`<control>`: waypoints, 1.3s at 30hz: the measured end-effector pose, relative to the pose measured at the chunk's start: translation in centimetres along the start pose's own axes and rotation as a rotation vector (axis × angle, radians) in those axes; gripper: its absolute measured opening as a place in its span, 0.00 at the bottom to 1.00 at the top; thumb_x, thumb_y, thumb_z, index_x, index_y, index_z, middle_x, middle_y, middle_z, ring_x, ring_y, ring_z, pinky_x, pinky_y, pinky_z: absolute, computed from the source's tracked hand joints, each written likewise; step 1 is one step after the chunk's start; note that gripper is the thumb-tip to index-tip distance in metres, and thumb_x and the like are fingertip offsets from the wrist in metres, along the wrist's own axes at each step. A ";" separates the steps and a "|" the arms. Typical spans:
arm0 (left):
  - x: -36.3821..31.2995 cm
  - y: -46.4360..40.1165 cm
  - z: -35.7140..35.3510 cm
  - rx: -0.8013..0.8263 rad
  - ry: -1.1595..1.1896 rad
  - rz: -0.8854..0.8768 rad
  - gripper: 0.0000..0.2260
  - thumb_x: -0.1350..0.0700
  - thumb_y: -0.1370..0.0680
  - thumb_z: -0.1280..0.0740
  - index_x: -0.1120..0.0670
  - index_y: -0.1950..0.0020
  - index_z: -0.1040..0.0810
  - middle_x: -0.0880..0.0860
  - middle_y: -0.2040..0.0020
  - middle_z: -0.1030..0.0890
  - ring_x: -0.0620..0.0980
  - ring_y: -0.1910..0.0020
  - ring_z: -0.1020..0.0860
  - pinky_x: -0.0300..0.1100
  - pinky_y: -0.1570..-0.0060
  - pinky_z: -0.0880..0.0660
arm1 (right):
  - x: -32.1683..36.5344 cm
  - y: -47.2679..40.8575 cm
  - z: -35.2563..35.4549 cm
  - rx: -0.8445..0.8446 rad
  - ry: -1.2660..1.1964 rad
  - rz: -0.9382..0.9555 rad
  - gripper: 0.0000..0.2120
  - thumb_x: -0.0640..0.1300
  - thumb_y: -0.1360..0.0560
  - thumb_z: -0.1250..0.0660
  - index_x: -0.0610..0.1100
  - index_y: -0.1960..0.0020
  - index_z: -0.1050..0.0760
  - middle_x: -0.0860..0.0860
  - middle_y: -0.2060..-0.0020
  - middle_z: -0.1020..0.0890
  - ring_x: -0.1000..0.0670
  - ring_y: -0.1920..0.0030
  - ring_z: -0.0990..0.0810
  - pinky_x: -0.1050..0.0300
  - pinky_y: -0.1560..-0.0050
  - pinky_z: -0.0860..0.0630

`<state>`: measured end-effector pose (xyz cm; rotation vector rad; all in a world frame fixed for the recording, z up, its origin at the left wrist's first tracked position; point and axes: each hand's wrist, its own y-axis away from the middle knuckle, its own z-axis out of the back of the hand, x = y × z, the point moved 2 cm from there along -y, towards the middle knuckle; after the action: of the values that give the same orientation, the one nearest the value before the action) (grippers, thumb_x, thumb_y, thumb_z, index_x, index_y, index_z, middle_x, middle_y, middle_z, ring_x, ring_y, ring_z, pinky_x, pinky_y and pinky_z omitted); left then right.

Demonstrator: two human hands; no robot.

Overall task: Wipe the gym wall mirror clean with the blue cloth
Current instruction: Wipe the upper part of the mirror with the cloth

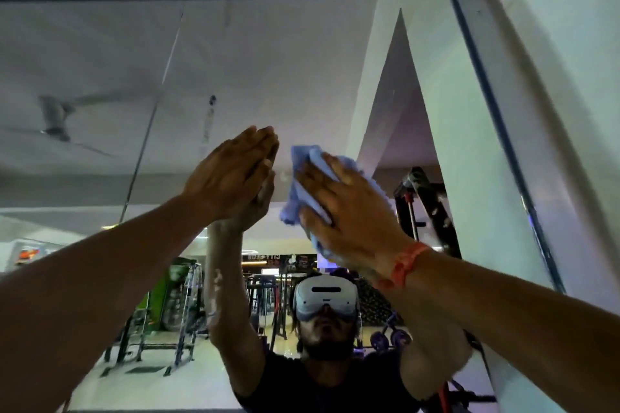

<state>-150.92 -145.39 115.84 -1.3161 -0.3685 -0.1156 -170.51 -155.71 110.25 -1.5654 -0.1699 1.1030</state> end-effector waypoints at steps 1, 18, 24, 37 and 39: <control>0.5 0.2 0.1 0.003 0.004 -0.014 0.28 0.46 0.17 0.50 0.54 0.19 0.37 0.50 0.18 0.40 0.47 0.18 0.45 0.44 0.20 0.48 | 0.6 1.3 0.1 0.056 0.019 0.113 0.27 0.55 0.17 0.43 0.45 0.21 0.34 0.48 0.21 0.33 0.48 0.18 0.46 0.47 0.18 0.48; 3.5 1.2 1.1 0.060 0.059 -0.127 0.30 0.45 0.20 0.54 0.50 0.18 0.39 0.46 0.17 0.42 0.46 0.18 0.47 0.49 0.21 0.47 | -1.4 -5.0 2.5 0.000 0.206 -0.109 0.23 0.54 0.20 0.35 0.53 0.26 0.28 0.47 0.26 0.29 0.43 0.33 0.24 0.51 0.35 0.27; 4.3 1.3 1.4 0.068 0.070 -0.208 0.30 0.48 0.20 0.53 0.54 0.20 0.34 0.51 0.18 0.38 0.50 0.18 0.43 0.48 0.23 0.44 | 7.0 -3.0 -1.4 -0.076 0.011 -0.023 0.23 0.44 0.18 0.36 0.40 0.24 0.30 0.46 0.26 0.27 0.50 0.22 0.37 0.55 0.21 0.41; 3.9 2.8 0.5 0.039 -0.007 -0.199 0.36 0.42 0.22 0.60 0.55 0.18 0.38 0.52 0.17 0.40 0.54 0.18 0.44 0.57 0.23 0.41 | 7.7 1.1 -0.6 0.018 -0.093 -0.023 0.25 0.45 0.16 0.38 0.48 0.20 0.36 0.52 0.19 0.37 0.56 0.21 0.38 0.55 0.22 0.37; 3.6 3.0 0.4 0.050 -0.007 -0.182 0.36 0.41 0.22 0.60 0.54 0.18 0.40 0.50 0.17 0.42 0.53 0.17 0.46 0.56 0.22 0.44 | 3.5 1.5 0.8 0.057 0.096 0.025 0.24 0.51 0.17 0.41 0.51 0.21 0.34 0.50 0.20 0.36 0.50 0.20 0.39 0.49 0.20 0.40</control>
<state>-146.77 -143.83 114.35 -1.2325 -0.4943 -0.2529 -169.84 -153.40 107.18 -1.5693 -0.0537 1.0406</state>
